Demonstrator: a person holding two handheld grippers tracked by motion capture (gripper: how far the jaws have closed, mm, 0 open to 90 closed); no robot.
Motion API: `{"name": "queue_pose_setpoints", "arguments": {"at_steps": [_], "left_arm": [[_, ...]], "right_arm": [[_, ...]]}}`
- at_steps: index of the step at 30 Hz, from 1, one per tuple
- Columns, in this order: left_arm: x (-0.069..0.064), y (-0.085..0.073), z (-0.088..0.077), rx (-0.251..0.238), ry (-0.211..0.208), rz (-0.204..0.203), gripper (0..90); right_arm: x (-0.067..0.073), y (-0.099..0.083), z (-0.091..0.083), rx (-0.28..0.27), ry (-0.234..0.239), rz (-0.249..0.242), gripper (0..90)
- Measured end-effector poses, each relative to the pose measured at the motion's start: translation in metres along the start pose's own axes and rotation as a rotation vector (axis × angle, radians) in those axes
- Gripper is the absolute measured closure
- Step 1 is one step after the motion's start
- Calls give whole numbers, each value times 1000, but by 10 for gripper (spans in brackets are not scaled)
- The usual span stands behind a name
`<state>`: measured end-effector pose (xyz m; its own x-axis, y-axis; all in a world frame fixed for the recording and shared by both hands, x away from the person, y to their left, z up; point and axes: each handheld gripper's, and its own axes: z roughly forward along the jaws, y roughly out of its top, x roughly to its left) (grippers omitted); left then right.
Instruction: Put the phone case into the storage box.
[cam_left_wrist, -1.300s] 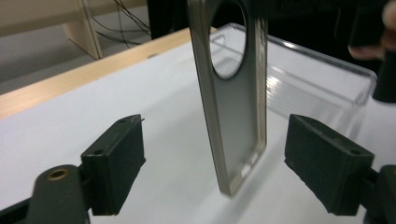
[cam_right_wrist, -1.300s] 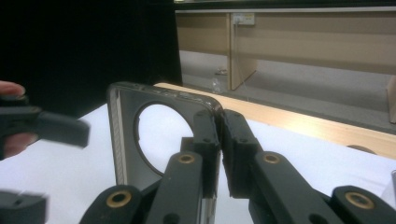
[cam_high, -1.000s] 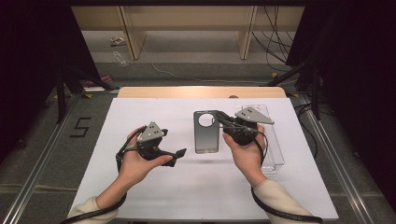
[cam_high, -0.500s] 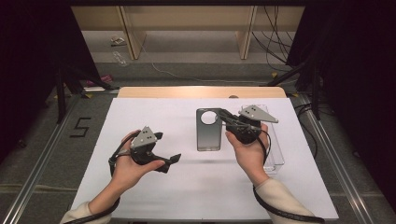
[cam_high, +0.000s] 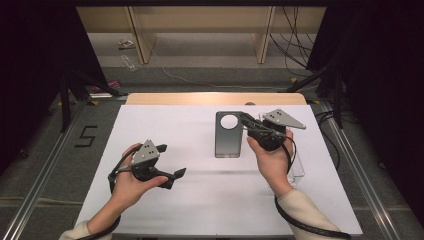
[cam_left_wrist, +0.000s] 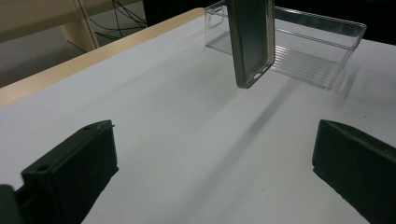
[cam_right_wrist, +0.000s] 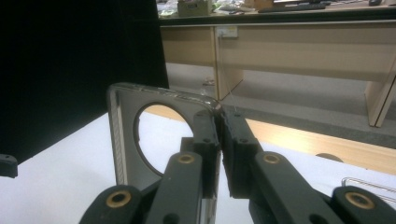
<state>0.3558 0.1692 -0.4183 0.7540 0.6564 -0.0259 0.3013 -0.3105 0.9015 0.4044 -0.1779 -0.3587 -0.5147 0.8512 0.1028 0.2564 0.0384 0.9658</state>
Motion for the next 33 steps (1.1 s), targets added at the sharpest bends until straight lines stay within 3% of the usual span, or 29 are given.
{"name": "queue_pose_setpoints", "arguments": {"at_steps": [15,33], "left_arm": [[7,-12,-12,-16,26,3,0],[8,-16,-11,-19,22,4,0]], "right_arm": [[-9,8,-6,-21,-21,13,852],[-19,14,-11,-31,-37,17,852]]}}
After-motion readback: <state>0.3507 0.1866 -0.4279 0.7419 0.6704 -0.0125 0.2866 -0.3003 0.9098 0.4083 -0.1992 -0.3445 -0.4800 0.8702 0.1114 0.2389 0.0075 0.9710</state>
